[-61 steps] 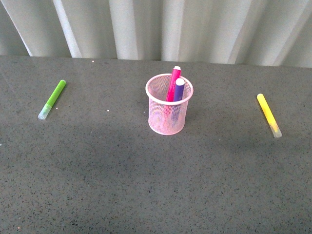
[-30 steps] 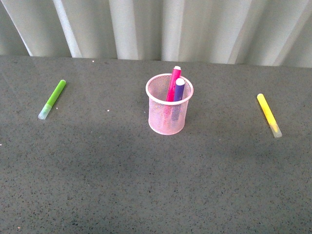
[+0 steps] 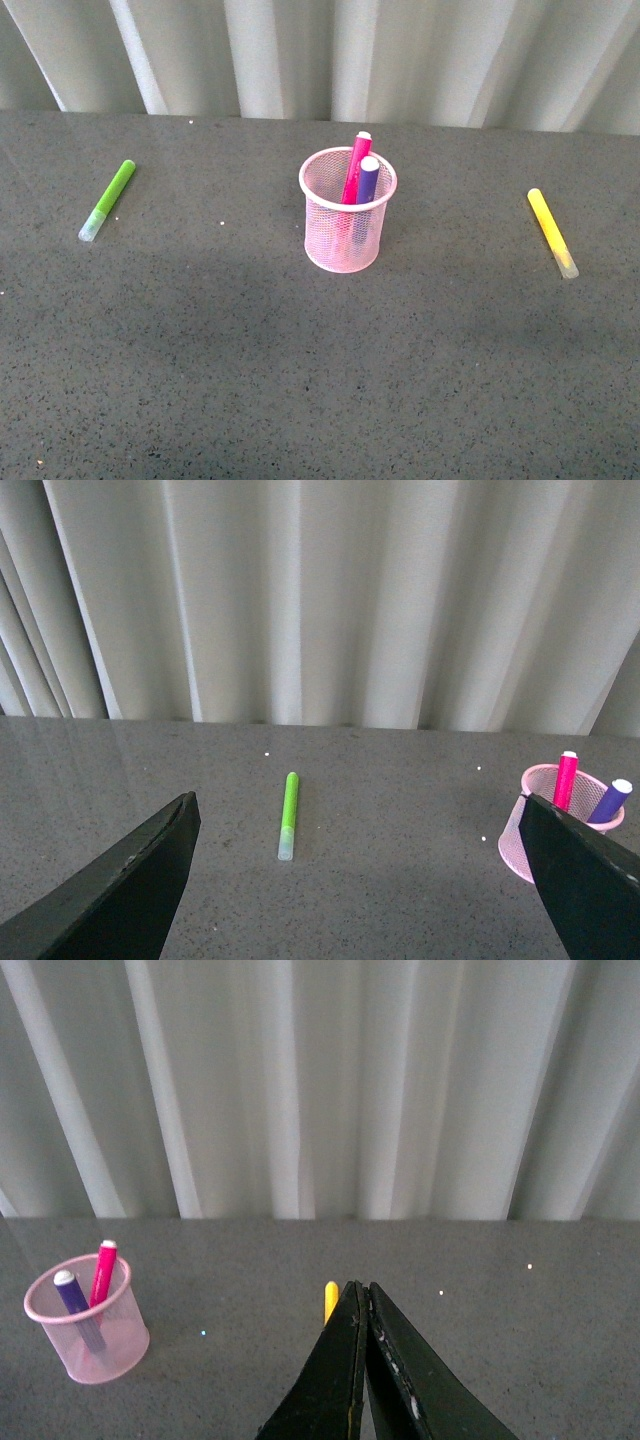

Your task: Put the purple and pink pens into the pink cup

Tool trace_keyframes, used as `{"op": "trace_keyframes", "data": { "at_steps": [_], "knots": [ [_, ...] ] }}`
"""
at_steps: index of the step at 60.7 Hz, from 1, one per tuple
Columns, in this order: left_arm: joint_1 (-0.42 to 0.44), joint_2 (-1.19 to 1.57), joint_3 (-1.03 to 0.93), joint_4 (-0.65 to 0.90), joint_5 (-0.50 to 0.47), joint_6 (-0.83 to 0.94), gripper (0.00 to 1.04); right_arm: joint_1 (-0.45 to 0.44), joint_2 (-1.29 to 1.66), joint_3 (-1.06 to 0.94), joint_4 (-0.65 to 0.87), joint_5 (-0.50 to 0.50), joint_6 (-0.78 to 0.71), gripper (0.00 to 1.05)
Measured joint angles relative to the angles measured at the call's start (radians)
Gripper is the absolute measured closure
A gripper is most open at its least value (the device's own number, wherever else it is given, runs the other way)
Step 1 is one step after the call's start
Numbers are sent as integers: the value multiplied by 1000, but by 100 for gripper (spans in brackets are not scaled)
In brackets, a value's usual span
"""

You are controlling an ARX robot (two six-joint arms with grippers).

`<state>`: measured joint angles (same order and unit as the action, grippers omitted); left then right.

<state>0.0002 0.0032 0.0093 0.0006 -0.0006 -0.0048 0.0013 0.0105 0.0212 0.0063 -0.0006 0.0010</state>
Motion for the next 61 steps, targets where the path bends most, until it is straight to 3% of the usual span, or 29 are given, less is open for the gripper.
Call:
{"op": "trace_keyframes", "data": {
  "at_steps": [19, 51, 53, 61],
  "knots": [
    [0, 0, 0, 0, 0, 0, 7, 0, -6, 0, -5, 0, 0, 101],
    [0, 0, 0, 0, 0, 0, 7, 0, -6, 0, -5, 0, 0, 9],
    [0, 0, 0, 0, 0, 0, 7, 0, -6, 0, -5, 0, 1, 5],
    [0, 0, 0, 0, 0, 0, 7, 0, -6, 0, -5, 0, 0, 7]
  ]
}}
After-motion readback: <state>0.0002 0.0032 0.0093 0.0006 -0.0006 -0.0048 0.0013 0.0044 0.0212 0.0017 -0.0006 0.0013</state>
